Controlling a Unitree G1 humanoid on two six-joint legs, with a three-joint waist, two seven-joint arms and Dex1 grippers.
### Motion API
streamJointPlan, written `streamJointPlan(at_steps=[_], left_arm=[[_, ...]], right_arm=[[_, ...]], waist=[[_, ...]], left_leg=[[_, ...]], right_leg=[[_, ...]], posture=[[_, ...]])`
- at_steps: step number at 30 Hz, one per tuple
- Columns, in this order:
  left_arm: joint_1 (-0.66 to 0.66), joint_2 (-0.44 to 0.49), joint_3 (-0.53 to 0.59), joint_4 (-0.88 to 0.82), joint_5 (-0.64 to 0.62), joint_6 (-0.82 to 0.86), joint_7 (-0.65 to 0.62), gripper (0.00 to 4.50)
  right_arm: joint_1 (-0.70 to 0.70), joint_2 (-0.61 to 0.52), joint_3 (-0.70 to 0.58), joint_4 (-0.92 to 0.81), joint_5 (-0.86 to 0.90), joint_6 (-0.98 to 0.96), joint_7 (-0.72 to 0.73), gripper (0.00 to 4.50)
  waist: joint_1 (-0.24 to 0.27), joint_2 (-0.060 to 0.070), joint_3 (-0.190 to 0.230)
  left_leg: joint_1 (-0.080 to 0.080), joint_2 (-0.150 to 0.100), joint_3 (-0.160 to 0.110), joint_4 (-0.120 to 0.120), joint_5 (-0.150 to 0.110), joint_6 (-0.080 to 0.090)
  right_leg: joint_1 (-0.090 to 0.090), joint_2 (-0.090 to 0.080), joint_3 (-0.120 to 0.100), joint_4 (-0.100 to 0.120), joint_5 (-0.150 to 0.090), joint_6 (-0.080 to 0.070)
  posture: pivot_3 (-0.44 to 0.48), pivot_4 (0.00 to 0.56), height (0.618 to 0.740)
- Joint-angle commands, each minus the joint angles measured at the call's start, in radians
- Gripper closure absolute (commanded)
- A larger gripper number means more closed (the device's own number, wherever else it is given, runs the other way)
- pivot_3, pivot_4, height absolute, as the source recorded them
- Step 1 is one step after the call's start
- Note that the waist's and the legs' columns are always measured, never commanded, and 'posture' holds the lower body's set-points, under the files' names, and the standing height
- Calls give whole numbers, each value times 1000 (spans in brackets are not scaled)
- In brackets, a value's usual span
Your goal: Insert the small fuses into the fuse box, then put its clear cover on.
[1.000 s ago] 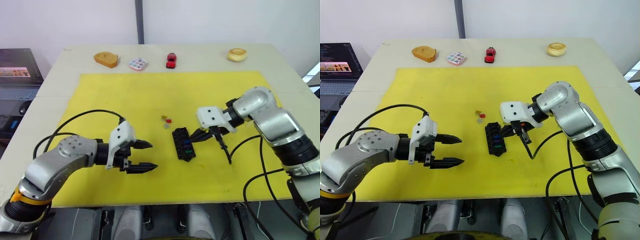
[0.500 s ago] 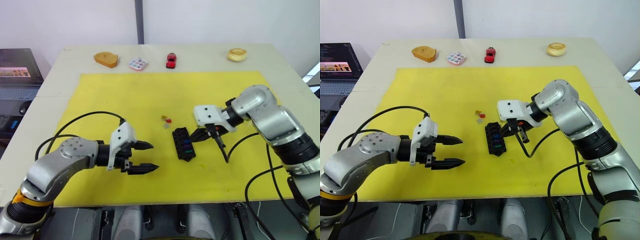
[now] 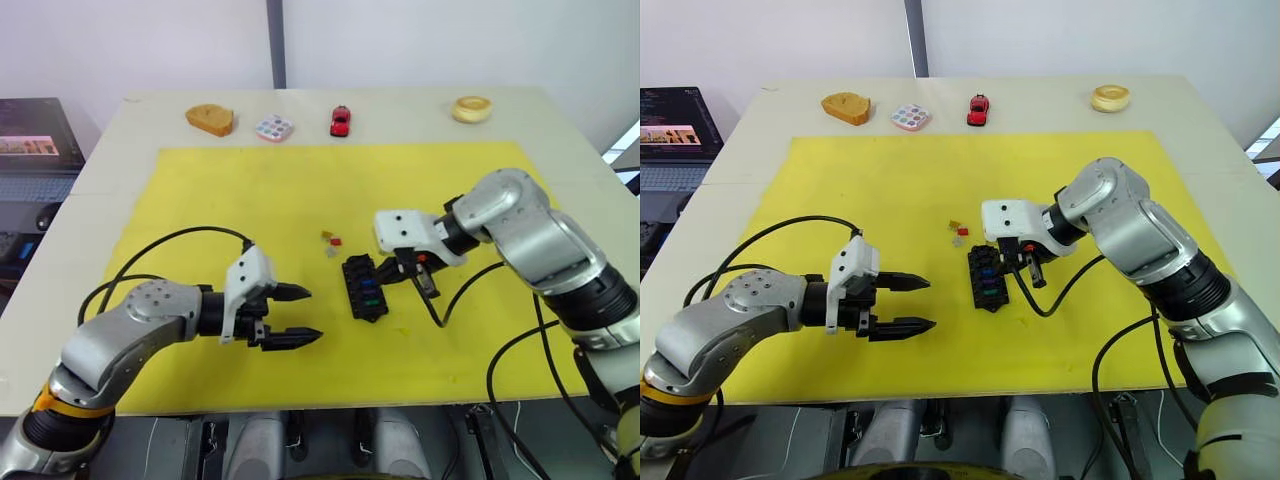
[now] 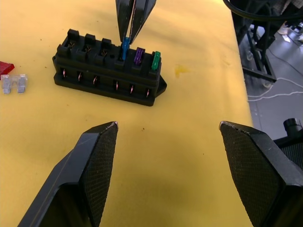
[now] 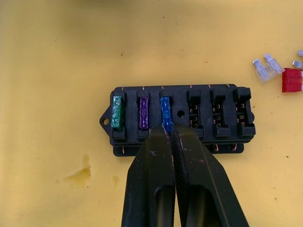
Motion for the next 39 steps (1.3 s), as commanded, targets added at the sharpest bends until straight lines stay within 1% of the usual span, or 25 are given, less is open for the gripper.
streamJointPlan(at_steps=[1,5,11,14,19,22,25,30,39], left_arm=[[3,-8,3,-34,-3,-8,2,904],[14,-13,6,-40,-5,-6,7,904],[25,-14,10,-39,-5,-7,7,904],[25,-12,11,-34,-3,-9,3,904],[23,-11,8,-30,2,-9,1,904],[23,-12,7,-33,3,-6,2,904],[25,-12,6,-33,5,-6,2,904],[23,-13,6,-32,7,-4,3,904],[23,-14,7,-35,5,1,11,904]], right_arm=[[-19,-7,4,-25,-6,-15,-5,4500],[-14,-17,-17,-25,5,-41,0,4500],[-3,-9,-68,-28,31,-58,-44,4500],[-17,1,-90,-50,82,4,-40,4500],[-52,-40,-44,-63,76,85,-17,4500],[-71,-33,-46,-62,89,108,-26,4500],[-89,-39,-13,-76,56,142,-57,4500],[-107,-41,18,-130,60,202,-75,4500],[-99,-38,53,-164,77,235,-91,4500]], waist=[[-1,0,0],[-3,0,0],[-11,0,0],[-13,0,0],[-12,0,0],[-13,0,0],[-14,0,0],[-13,0,0],[-13,0,0]], left_leg=[[0,0,0,0,0,0],[0,0,0,0,0,0],[0,0,0,0,0,0],[0,0,0,0,0,0],[0,0,0,0,1,2],[0,0,0,1,0,0],[0,0,0,1,0,0],[0,0,0,1,0,0],[0,0,0,1,0,0]], right_leg=[[0,0,0,0,0,0],[0,0,0,0,0,0],[0,0,0,1,0,0],[0,0,0,1,0,0],[0,0,0,2,0,0],[0,0,0,2,0,0],[-1,0,0,3,0,0],[-1,-1,0,4,0,0],[-1,-1,0,5,0,0]], posture=[[0,150,740],[0,150,740],[0,150,740],[0,150,740],[0,150,740],[0,150,740],[0,150,740],[0,150,740],[0,150,740]])
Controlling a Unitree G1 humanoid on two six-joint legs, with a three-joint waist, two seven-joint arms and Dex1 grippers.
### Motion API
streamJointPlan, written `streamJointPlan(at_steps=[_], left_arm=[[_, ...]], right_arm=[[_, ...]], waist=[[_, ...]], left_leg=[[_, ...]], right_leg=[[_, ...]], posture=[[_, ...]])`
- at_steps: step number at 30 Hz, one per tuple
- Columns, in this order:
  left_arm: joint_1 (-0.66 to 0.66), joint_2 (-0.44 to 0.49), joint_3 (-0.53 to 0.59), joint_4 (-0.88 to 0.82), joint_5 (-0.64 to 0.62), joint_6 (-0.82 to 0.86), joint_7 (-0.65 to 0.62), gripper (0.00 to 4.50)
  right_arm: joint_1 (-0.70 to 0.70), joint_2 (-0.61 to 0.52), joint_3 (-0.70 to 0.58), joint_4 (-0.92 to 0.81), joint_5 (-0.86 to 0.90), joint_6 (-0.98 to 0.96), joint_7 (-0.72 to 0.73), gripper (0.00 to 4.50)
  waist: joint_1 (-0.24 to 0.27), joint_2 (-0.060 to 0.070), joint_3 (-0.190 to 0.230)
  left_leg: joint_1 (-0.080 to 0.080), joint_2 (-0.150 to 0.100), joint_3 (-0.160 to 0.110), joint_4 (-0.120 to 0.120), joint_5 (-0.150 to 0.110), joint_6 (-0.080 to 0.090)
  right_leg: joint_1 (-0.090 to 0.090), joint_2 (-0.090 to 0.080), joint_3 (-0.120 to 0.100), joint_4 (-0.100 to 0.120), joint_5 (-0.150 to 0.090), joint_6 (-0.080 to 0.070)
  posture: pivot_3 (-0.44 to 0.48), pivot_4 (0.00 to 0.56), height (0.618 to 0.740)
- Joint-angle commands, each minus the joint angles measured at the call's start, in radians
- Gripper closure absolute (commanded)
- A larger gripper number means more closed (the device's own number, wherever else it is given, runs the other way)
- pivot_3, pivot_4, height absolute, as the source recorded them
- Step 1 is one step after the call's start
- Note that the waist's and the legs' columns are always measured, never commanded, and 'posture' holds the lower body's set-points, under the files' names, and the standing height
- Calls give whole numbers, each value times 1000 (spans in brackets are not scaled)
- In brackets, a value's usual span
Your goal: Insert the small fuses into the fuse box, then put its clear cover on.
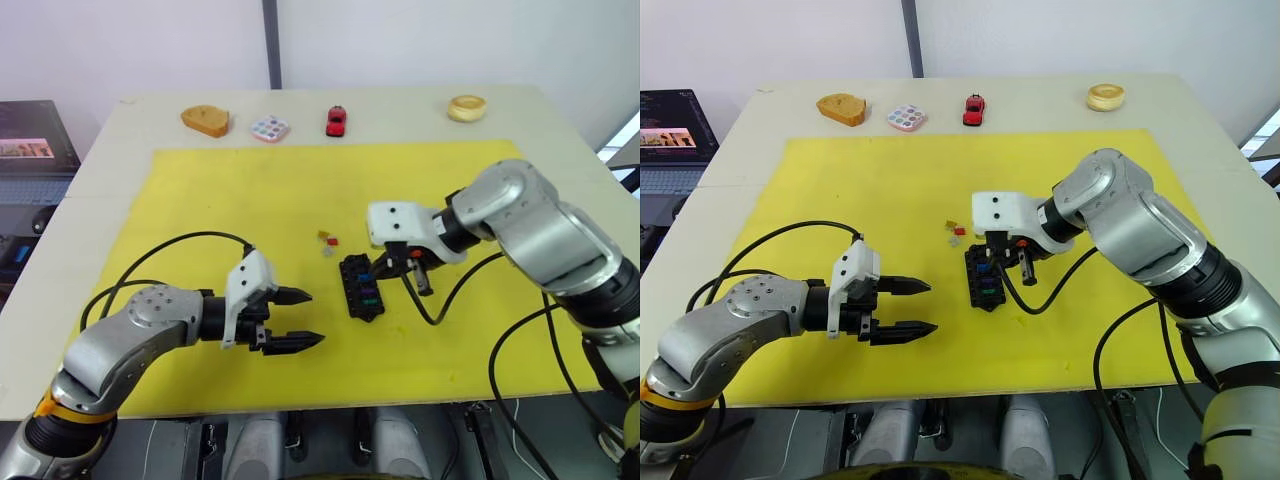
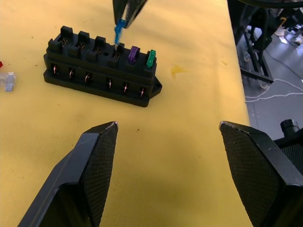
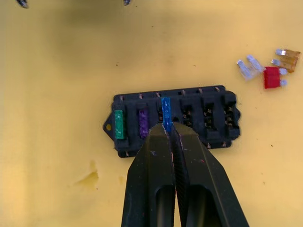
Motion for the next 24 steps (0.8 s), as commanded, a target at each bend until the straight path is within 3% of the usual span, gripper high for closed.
streamJointPlan(at_steps=[1,24], left_arm=[[0,-1,7,-28,-3,-1,6,904],[14,-2,11,-33,-7,-2,21,904]], right_arm=[[-13,-1,4,-20,9,-2,-10,4500],[-31,-23,19,21,7,-37,-14,4500]], waist=[[0,0,0],[0,0,0]], left_leg=[[0,0,0,0,0,0],[0,0,0,0,0,0]], right_leg=[[0,0,0,0,0,0],[0,0,0,1,0,0]], posture=[[0,150,740],[0,150,740]])
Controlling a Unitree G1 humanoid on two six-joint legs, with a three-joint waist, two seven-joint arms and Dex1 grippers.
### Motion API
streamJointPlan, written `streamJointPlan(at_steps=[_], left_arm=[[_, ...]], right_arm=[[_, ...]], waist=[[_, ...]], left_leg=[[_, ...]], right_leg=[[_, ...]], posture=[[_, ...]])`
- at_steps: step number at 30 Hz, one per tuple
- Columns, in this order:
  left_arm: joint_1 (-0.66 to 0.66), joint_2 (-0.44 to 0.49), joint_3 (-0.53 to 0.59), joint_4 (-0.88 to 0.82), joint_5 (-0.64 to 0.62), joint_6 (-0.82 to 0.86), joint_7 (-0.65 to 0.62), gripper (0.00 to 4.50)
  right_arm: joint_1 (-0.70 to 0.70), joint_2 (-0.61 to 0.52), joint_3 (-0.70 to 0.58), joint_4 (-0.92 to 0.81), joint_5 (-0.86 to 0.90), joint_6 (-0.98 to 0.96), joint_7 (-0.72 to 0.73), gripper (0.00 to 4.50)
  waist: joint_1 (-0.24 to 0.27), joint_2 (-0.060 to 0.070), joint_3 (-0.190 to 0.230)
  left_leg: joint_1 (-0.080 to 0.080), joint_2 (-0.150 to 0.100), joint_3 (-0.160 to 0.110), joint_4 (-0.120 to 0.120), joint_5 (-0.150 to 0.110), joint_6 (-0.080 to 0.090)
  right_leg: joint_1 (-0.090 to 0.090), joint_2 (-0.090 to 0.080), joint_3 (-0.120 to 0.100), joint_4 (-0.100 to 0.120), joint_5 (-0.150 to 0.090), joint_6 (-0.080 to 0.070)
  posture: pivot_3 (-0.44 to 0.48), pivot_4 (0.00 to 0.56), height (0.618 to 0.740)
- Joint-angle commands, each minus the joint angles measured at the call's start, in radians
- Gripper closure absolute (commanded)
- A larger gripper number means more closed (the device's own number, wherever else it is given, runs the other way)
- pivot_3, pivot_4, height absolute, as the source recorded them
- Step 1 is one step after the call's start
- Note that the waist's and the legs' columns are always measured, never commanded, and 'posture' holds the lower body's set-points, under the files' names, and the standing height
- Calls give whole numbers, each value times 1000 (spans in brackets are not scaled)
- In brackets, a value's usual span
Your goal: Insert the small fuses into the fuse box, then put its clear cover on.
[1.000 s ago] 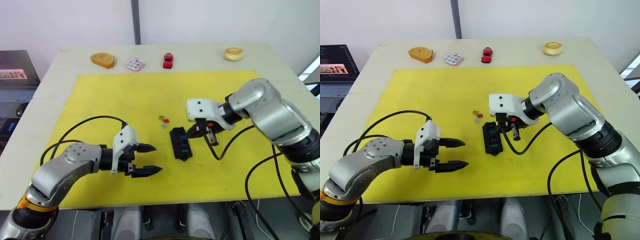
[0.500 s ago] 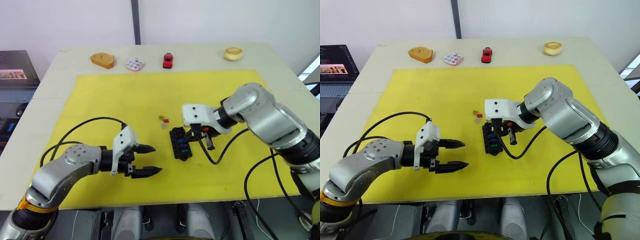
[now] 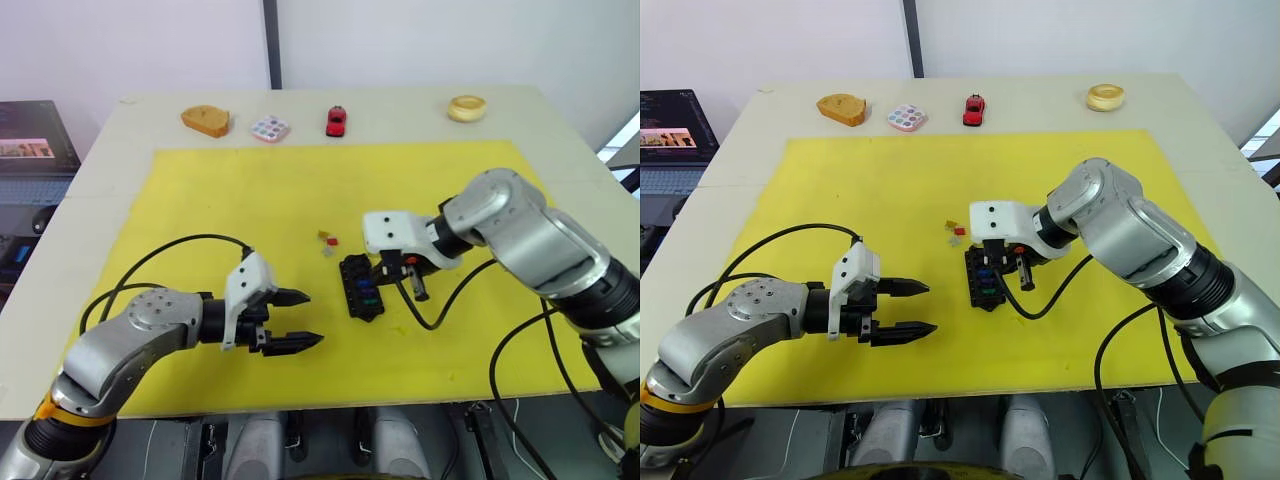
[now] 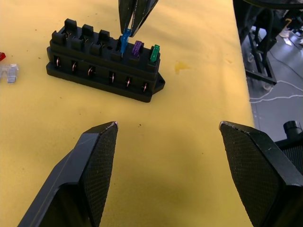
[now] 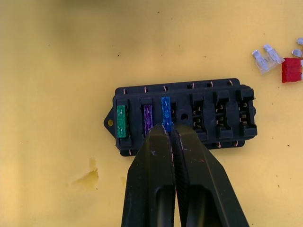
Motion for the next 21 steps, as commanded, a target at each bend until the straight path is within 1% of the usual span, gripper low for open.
streamJointPlan(at_steps=[1,21], left_arm=[[-4,-2,10,-32,-7,-2,2,904],[-4,-1,13,-37,-6,9,1,904]], right_arm=[[-31,-15,-34,-5,8,-2,7,4500],[-45,3,-28,28,-2,-21,-7,4500]], waist=[[0,0,0],[0,0,0]], left_leg=[[0,0,0,0,0,0],[0,0,0,0,0,0]], right_leg=[[0,0,0,0,0,0],[0,0,0,0,0,0]], posture=[[0,150,740],[0,150,740]])
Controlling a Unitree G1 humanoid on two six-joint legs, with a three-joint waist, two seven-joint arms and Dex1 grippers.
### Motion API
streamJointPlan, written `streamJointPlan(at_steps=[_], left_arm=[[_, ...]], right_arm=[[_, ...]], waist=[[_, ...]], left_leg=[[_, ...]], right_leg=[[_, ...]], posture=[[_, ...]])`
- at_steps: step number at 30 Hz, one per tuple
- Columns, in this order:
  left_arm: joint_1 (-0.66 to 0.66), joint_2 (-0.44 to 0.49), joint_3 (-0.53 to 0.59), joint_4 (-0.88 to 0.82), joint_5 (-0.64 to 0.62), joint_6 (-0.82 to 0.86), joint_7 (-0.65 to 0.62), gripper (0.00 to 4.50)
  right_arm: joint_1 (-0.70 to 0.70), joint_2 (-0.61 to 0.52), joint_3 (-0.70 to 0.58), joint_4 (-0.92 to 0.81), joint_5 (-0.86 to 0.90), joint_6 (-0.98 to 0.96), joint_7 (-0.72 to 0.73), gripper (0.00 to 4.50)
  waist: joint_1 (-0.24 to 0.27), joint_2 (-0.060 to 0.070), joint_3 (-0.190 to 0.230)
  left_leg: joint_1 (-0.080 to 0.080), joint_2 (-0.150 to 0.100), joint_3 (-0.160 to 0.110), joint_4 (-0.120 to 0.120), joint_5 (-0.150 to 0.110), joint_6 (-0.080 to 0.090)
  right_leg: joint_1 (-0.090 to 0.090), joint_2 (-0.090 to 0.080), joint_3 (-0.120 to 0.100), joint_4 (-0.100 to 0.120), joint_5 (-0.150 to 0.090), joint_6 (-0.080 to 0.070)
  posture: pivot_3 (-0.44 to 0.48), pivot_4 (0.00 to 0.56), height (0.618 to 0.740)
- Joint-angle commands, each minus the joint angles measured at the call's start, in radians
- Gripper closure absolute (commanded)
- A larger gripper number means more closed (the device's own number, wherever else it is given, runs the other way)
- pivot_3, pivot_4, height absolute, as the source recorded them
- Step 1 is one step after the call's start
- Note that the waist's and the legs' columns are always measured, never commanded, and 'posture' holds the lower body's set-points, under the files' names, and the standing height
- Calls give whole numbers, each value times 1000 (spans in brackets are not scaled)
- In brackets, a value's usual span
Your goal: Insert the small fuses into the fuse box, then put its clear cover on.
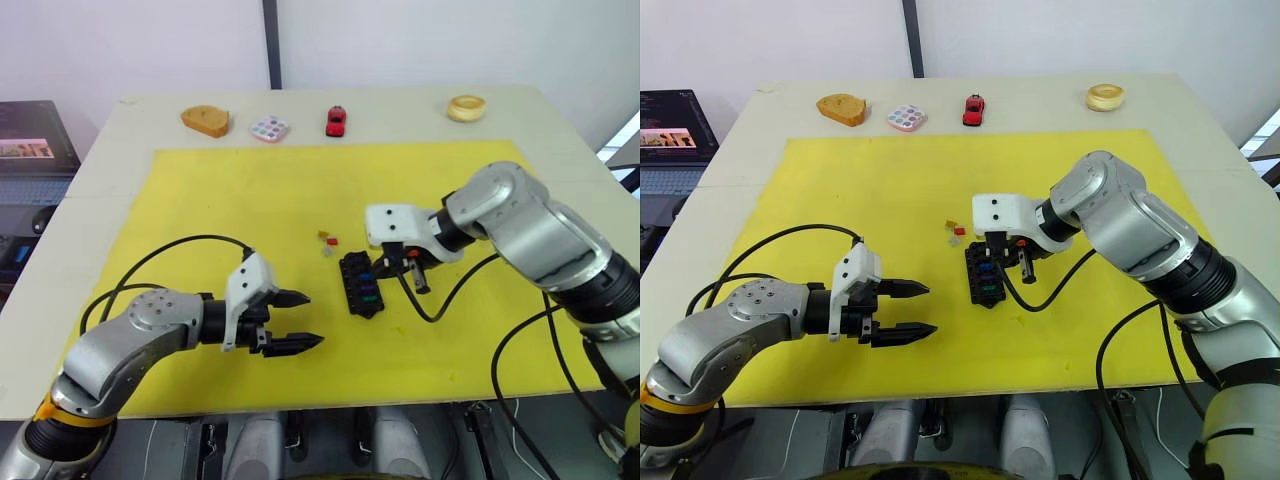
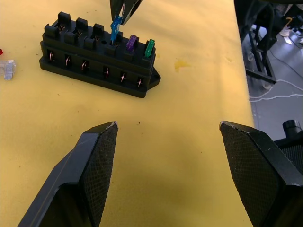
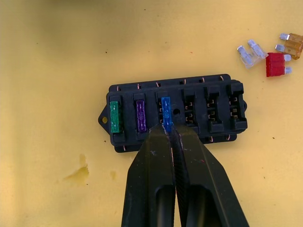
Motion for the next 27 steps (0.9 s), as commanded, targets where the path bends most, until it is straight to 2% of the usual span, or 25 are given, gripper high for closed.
streamJointPlan(at_steps=[1,27], left_arm=[[-3,0,12,-30,-6,-10,-2,904],[17,-10,18,-42,-12,-9,19,904]], right_arm=[[-25,0,-27,-13,1,-4,-1,4500],[0,26,40,-5,-43,-44,-5,4500]], waist=[[0,0,0],[-2,0,0]], left_leg=[[0,0,0,0,0,0],[0,0,0,0,0,0]], right_leg=[[0,0,0,0,0,0],[0,0,0,1,0,0]], posture=[[0,150,740],[0,150,740]])
